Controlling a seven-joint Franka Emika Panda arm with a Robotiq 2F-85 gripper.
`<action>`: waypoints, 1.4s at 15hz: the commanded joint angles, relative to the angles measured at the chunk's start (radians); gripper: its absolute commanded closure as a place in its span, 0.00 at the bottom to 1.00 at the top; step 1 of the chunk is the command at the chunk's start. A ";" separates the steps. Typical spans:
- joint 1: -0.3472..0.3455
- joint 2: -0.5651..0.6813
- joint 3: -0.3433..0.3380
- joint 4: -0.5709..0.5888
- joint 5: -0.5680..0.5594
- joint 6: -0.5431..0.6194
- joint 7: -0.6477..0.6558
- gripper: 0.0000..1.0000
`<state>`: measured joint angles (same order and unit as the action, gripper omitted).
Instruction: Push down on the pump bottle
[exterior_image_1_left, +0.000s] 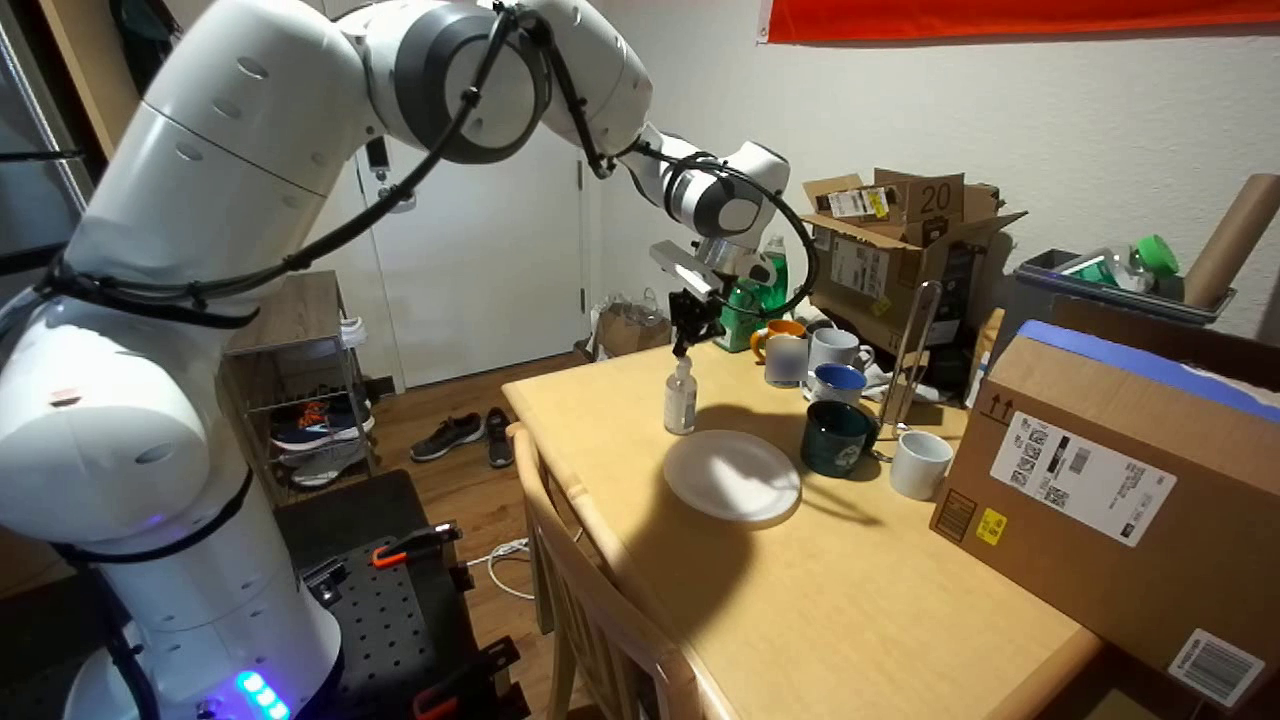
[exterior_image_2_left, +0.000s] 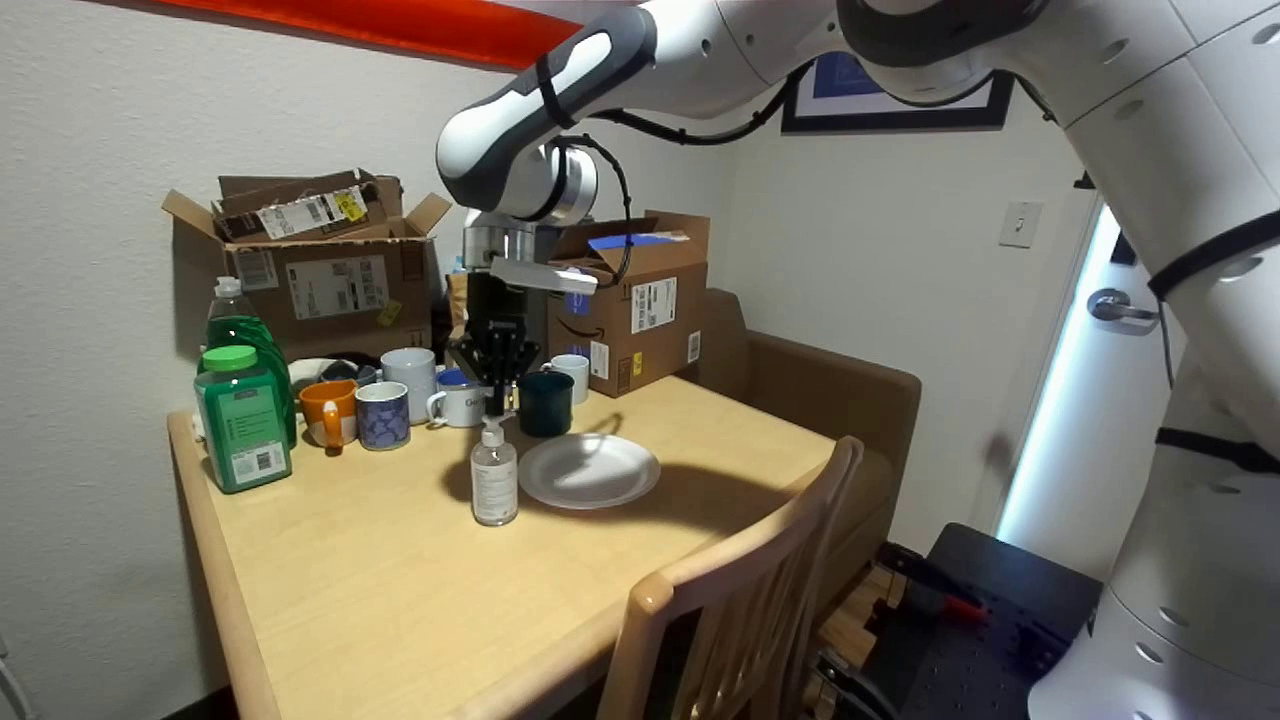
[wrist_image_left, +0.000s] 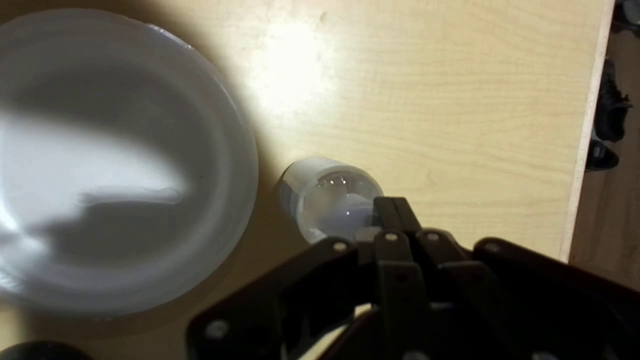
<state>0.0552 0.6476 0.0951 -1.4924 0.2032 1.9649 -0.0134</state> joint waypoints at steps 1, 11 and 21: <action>-0.030 0.061 0.018 0.052 0.043 -0.057 -0.037 1.00; -0.020 0.196 0.001 0.199 0.056 -0.188 0.002 1.00; 0.001 0.094 -0.003 0.152 0.032 -0.174 -0.015 1.00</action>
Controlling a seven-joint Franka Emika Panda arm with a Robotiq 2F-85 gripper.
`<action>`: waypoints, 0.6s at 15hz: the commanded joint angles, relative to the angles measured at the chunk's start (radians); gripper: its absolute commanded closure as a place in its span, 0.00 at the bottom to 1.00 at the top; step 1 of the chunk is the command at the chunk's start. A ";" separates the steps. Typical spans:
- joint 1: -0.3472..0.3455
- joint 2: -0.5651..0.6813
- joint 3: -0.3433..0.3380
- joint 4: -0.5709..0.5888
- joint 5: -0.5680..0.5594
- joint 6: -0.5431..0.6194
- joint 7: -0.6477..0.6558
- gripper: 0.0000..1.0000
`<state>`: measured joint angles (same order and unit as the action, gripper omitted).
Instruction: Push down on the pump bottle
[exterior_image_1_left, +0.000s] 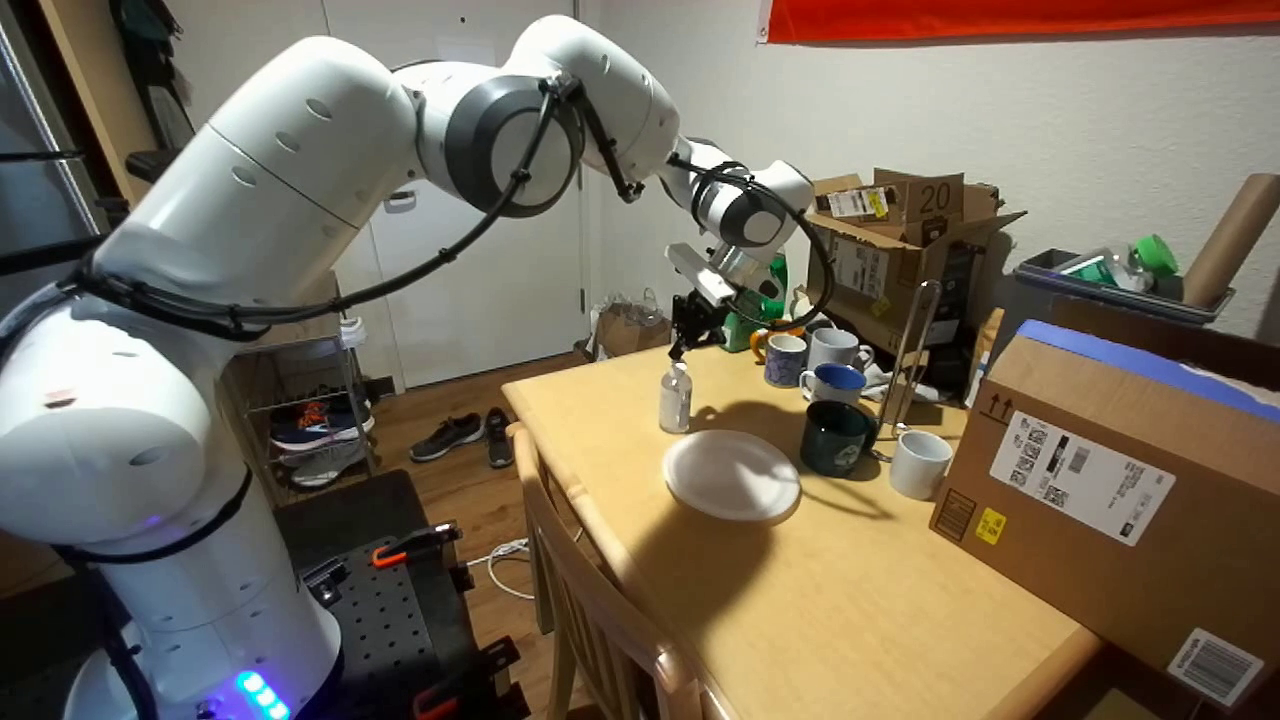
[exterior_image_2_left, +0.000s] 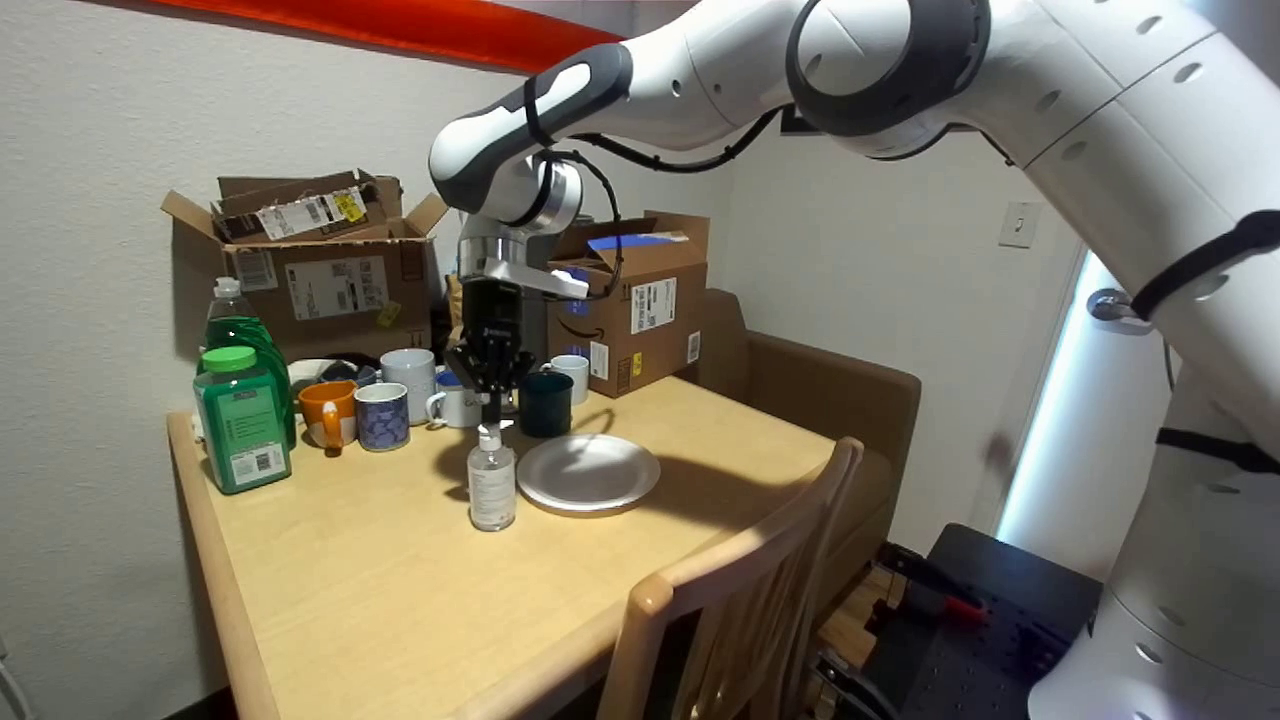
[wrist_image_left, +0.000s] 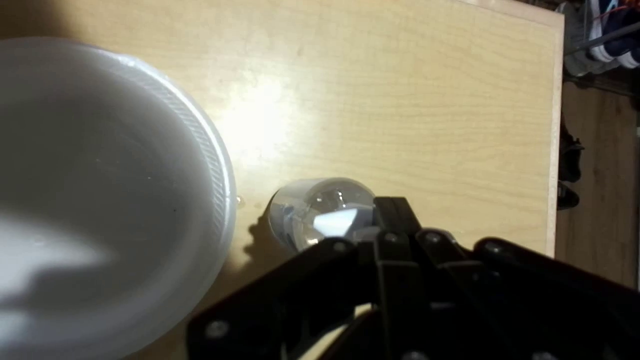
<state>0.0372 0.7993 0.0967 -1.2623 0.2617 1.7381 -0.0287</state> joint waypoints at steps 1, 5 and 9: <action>0.020 -0.090 -0.002 -0.097 -0.028 0.056 -0.005 1.00; 0.037 -0.287 -0.001 -0.249 -0.041 0.131 -0.012 1.00; 0.046 -0.431 0.002 -0.358 -0.045 0.185 -0.013 0.99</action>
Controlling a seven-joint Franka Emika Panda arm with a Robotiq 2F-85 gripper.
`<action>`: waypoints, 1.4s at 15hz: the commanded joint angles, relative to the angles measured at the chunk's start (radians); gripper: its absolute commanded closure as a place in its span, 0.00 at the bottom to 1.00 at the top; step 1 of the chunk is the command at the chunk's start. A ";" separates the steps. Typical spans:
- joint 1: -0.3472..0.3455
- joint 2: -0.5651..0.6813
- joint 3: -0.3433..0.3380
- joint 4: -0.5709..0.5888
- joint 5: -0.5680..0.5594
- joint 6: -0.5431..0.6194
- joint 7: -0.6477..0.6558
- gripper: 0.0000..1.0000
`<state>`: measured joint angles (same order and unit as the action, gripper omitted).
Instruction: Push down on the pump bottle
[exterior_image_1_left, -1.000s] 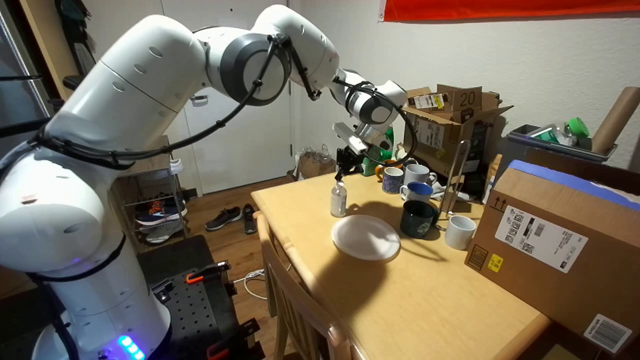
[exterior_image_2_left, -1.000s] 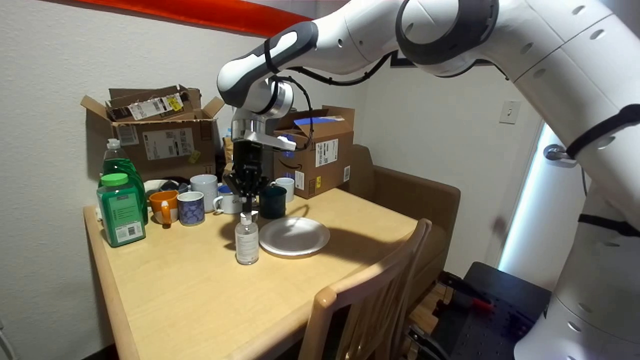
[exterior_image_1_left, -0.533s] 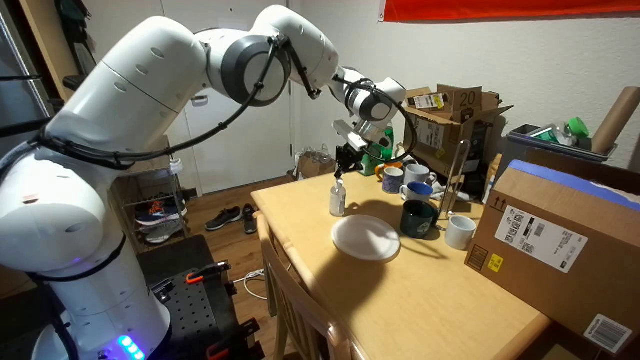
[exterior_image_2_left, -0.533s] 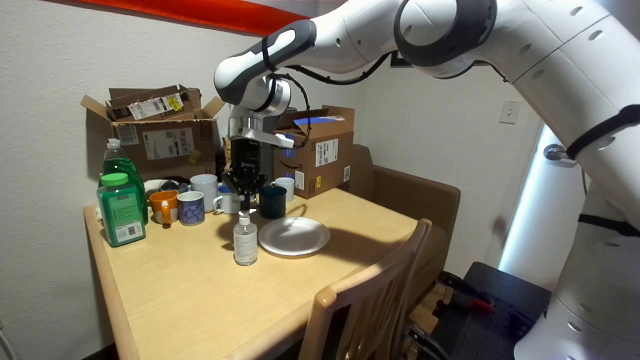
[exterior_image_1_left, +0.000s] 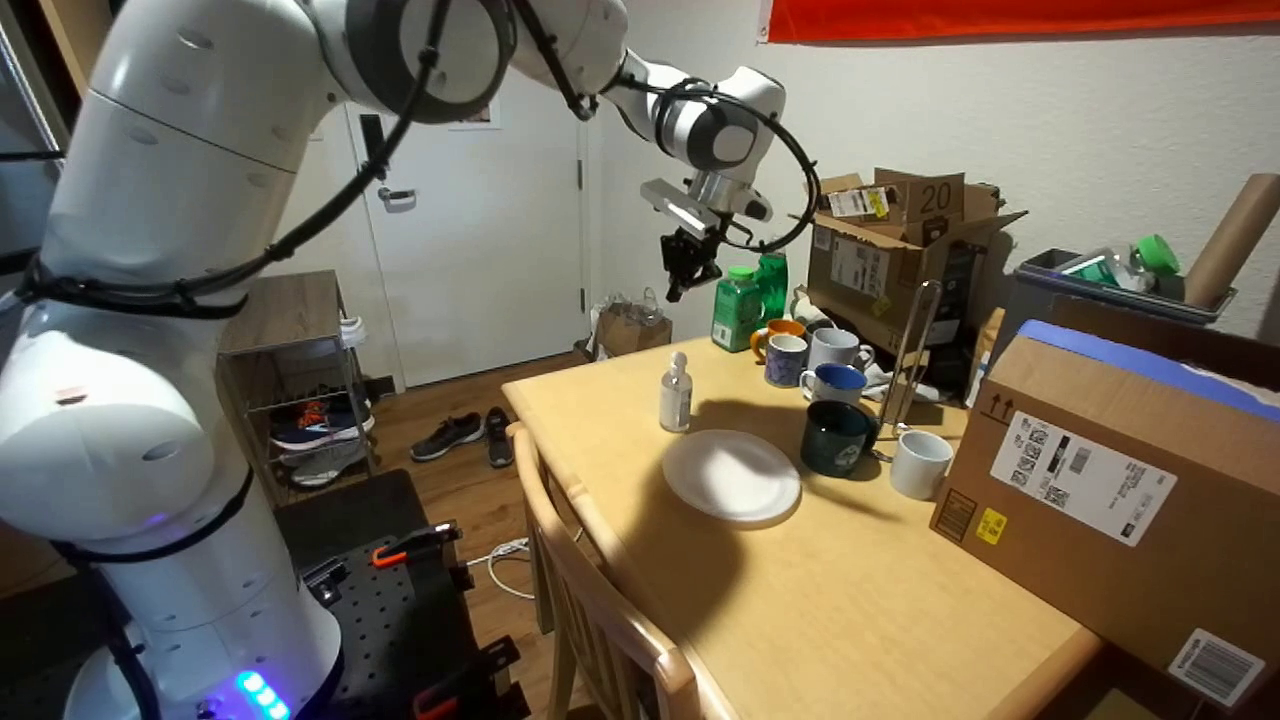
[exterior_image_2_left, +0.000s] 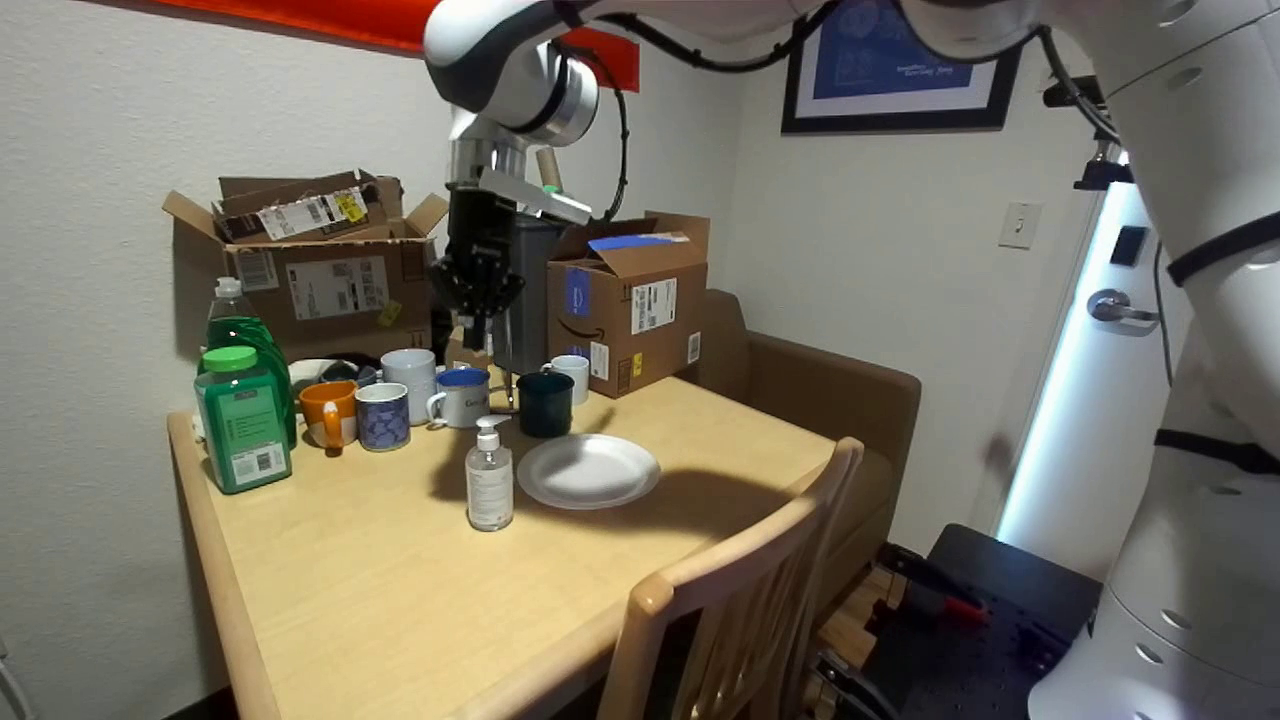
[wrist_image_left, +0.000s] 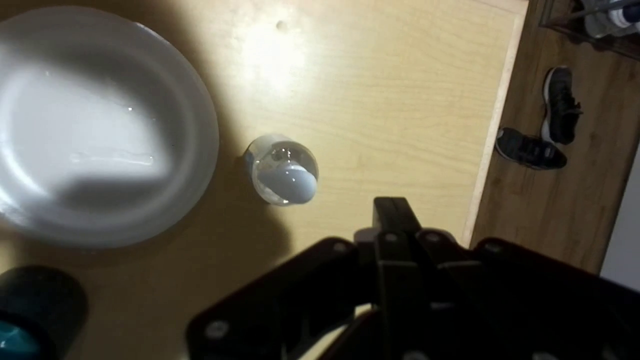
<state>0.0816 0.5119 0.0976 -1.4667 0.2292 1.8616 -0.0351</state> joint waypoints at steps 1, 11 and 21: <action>0.002 -0.177 0.002 -0.181 -0.014 0.067 -0.010 0.99; -0.011 -0.334 -0.012 -0.310 -0.002 0.097 0.000 0.76; -0.012 -0.348 -0.013 -0.332 -0.002 0.106 0.001 0.72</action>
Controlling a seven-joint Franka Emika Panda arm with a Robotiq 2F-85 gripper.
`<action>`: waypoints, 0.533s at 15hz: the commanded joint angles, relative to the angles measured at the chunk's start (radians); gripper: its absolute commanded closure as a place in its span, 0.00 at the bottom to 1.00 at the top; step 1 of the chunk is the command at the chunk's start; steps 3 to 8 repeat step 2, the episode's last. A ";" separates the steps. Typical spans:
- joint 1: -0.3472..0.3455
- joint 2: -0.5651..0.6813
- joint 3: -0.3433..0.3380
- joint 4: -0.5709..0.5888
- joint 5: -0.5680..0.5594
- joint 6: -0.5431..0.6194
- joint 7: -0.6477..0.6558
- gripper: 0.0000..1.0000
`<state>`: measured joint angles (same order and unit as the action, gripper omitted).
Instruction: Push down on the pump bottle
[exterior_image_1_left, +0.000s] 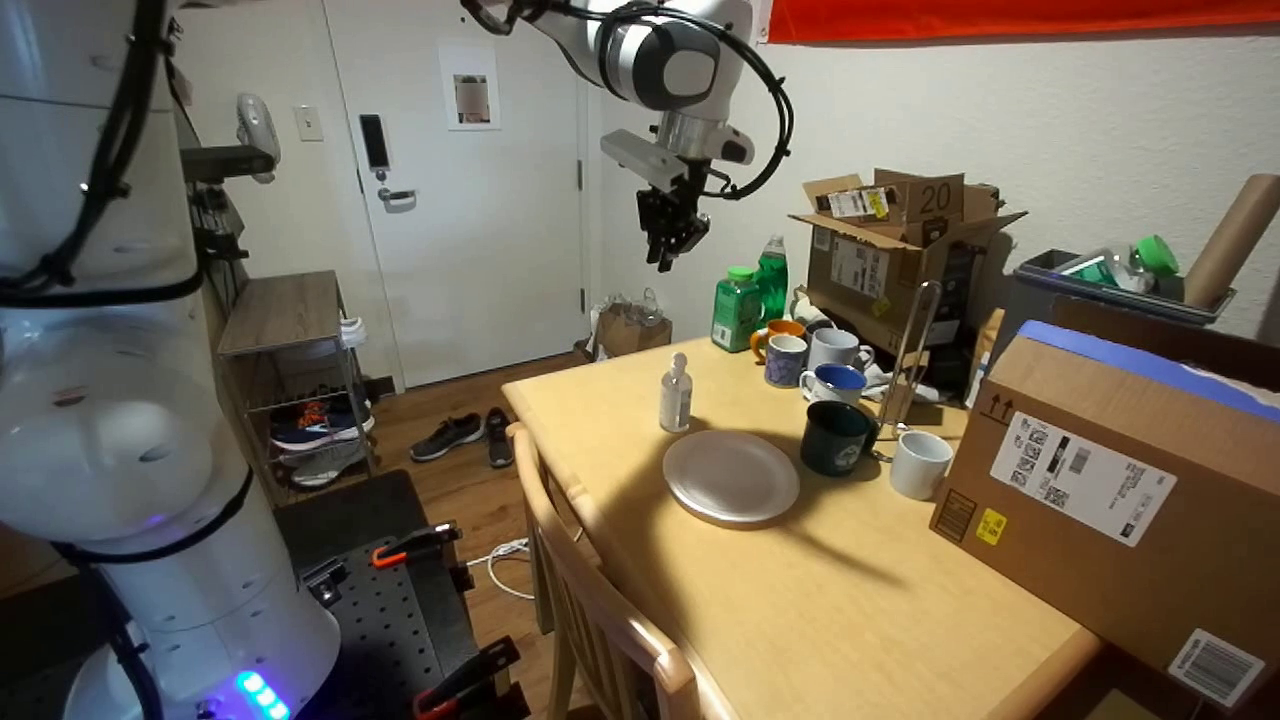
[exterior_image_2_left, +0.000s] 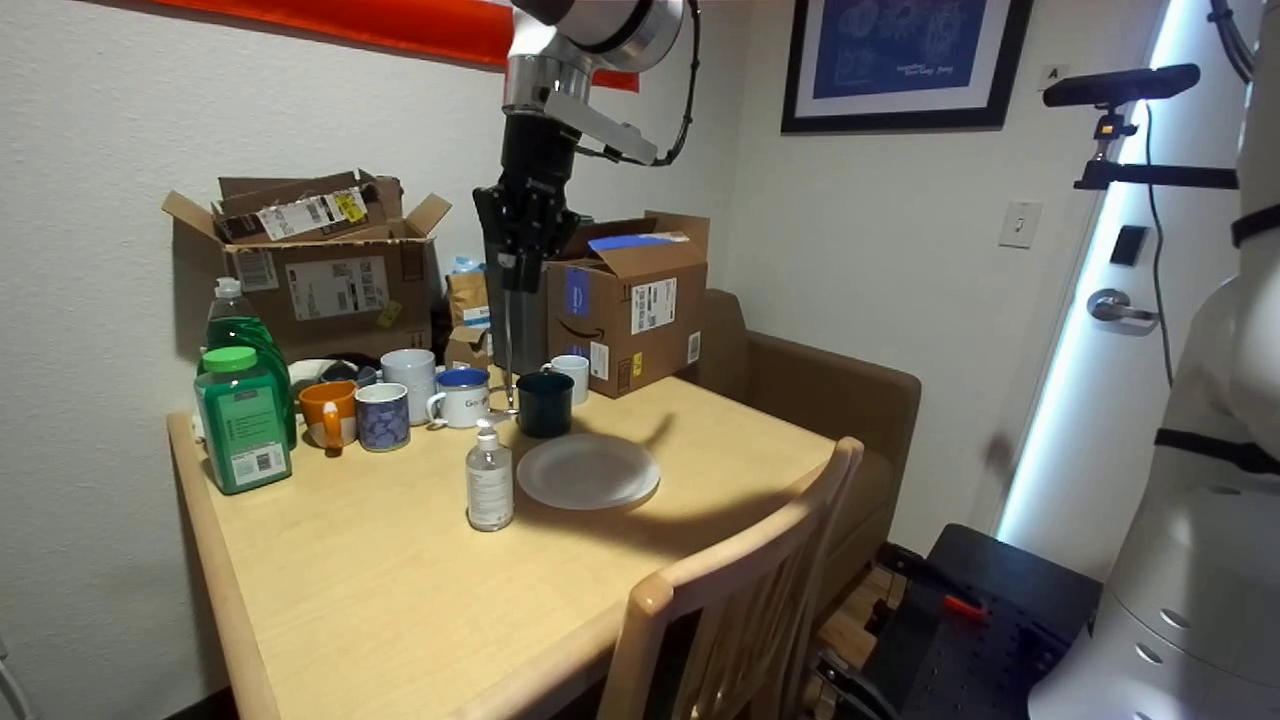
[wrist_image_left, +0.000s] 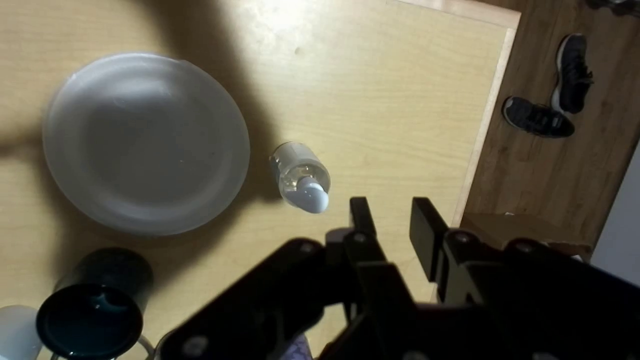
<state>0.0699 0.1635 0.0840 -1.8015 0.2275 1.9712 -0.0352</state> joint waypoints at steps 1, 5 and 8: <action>-0.001 0.000 0.000 0.003 -0.001 -0.003 0.001 0.72; -0.001 0.000 0.001 0.003 -0.001 -0.003 0.001 0.72; -0.001 0.000 0.001 0.003 -0.001 -0.003 0.001 0.72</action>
